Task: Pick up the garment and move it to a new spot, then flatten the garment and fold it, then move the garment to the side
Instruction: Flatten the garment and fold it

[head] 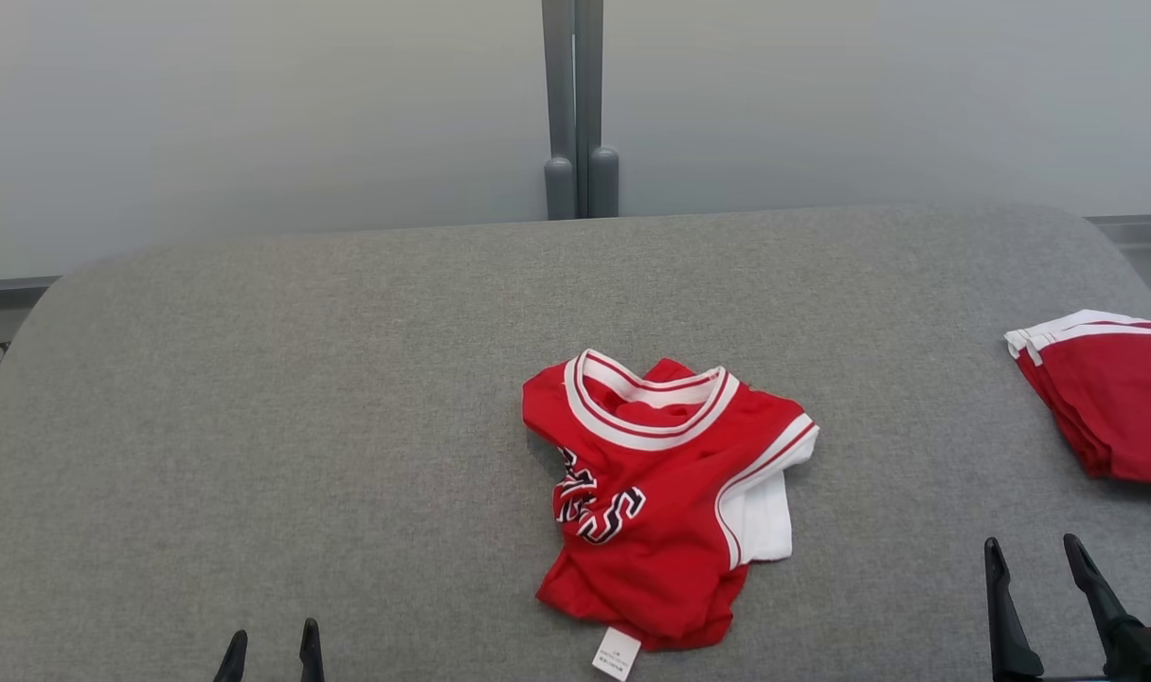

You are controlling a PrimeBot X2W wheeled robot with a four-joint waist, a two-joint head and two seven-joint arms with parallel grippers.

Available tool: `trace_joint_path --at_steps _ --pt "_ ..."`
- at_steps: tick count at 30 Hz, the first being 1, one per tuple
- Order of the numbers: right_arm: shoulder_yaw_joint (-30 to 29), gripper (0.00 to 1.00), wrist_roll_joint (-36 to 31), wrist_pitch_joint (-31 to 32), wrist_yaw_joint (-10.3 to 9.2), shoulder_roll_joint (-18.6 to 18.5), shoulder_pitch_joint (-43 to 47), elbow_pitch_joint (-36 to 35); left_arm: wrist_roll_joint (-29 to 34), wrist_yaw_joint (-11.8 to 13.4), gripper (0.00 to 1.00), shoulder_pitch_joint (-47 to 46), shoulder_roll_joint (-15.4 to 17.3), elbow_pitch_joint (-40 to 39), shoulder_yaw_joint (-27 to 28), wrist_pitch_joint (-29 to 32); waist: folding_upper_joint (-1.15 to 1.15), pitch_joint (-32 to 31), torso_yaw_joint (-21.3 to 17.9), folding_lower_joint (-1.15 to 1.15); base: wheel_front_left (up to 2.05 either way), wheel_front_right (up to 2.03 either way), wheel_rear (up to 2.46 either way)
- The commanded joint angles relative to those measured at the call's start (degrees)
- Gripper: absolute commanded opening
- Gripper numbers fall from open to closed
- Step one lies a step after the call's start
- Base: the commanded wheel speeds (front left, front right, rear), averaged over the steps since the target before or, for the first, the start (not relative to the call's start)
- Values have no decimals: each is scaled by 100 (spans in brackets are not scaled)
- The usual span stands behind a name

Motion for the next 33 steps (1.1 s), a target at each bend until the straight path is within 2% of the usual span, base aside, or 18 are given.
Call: trace_joint_path --at_steps 1,5,9,15,18,22,27,33 --pt "8 100 33 -17 -8 -1 -25 13 40 -30 100 -28 -26 -14 34 1 0 3 -19 0 0 0 0" --pt "57 100 16 -17 -8 -1 -81 19 174 -135 100 -195 -83 -96 -26 1 0 28 -101 0 0 0 0" --pt "155 100 1 -17 -8 -1 -197 17 363 -216 100 -645 -106 74 -505 1 0 115 -248 0 0 0 0" --pt "277 100 93 -17 -8 -3 -323 69 359 -280 100 -1879 -117 739 -1851 227 0 228 -647 0 0 0 0" --pt "355 100 145 -17 -8 -2 -381 133 125 -282 100 -2554 -115 1020 -2601 566 0 299 -894 0 0 0 0" --pt "421 100 236 -16 -8 -2 -415 232 -322 -284 100 -3342 -115 1307 -3273 976 0 368 -1202 0 0 0 0" --pt "512 100 297 -17 -8 0 -495 318 -751 -260 100 -3934 -112 1781 -3676 1419 0 436 -1519 0 0 0 0" --pt "627 100 339 -17 -8 -2 -574 446 -980 9 100 -4462 -112 2909 -3943 1873 0 496 -1955 0 0 0 0"
